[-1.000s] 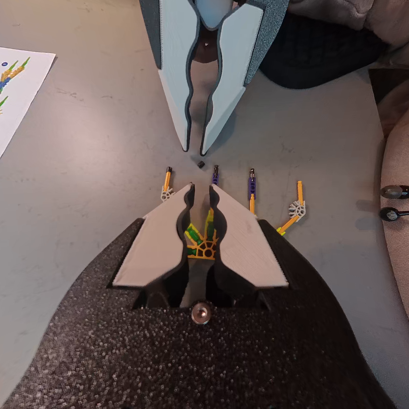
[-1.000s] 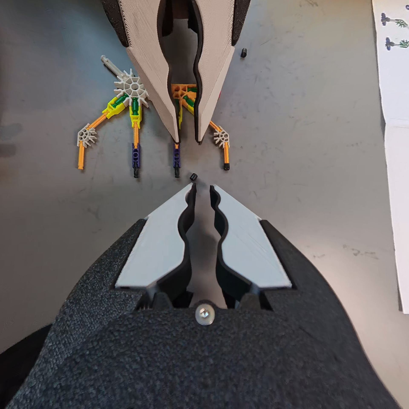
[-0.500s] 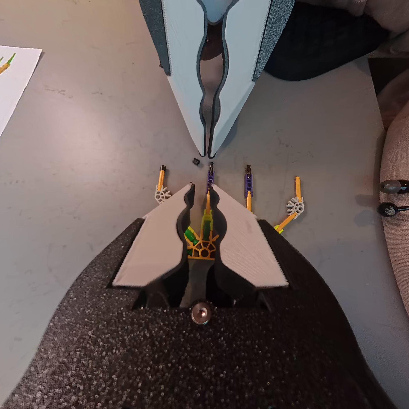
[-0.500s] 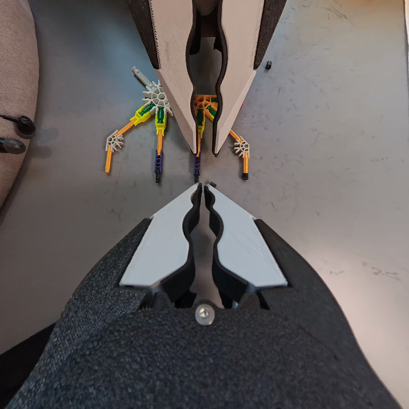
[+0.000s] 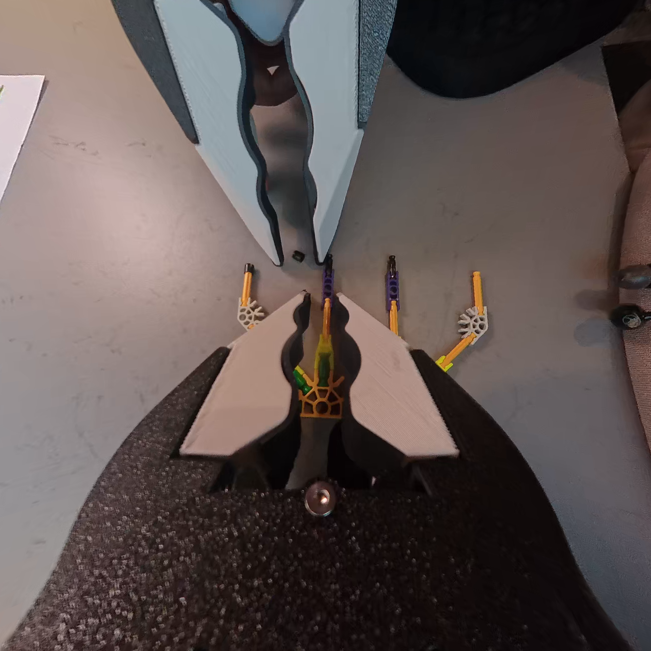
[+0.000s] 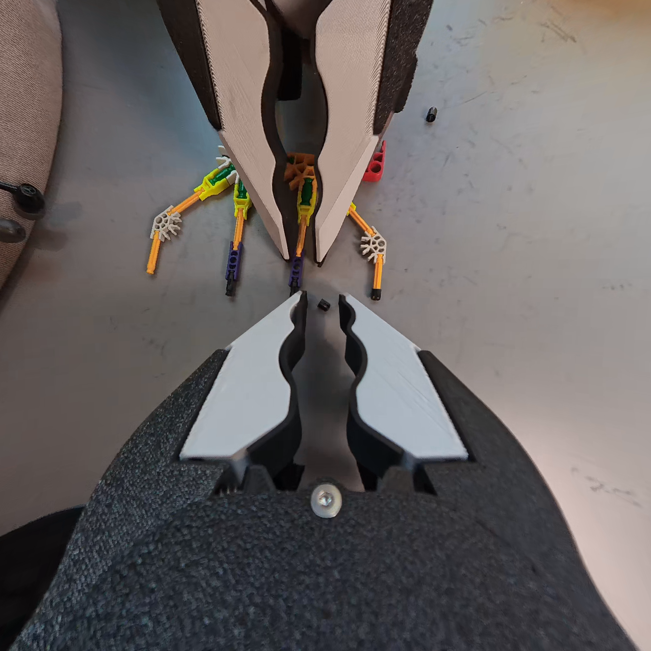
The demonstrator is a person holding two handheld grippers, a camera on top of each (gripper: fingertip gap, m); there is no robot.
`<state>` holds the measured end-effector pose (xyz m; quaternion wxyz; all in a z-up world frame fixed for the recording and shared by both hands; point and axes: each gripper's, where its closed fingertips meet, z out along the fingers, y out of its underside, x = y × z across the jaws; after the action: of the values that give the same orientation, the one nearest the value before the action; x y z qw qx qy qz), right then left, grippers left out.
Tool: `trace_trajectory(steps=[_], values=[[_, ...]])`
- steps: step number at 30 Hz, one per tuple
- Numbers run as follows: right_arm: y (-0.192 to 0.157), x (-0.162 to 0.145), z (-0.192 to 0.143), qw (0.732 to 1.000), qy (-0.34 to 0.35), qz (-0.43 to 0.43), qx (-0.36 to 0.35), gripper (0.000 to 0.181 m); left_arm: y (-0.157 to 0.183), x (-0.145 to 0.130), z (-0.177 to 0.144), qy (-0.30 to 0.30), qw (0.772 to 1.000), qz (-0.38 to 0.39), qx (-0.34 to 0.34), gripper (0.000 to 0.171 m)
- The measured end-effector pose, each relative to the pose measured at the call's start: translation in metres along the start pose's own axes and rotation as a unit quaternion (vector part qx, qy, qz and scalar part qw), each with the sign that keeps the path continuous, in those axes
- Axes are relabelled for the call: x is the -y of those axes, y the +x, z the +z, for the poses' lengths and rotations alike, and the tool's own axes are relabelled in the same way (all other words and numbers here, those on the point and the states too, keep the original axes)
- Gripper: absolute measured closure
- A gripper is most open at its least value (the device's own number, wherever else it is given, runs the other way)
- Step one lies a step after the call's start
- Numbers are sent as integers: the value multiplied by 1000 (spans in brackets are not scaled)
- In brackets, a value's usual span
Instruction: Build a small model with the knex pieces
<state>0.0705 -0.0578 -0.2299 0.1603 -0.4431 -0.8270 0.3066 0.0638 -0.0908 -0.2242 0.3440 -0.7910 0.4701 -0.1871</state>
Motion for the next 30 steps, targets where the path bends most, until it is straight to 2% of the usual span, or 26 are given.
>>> trace_trajectory(steps=[9,30], values=[[-7,-6,-3,1000,-14,-3,11,174,0,-2,-1,-8,1000,9,7,162],[0,0,1,1000,-13,10,-8,172,0,-5,-4,-10,1000,5,-4,163]])
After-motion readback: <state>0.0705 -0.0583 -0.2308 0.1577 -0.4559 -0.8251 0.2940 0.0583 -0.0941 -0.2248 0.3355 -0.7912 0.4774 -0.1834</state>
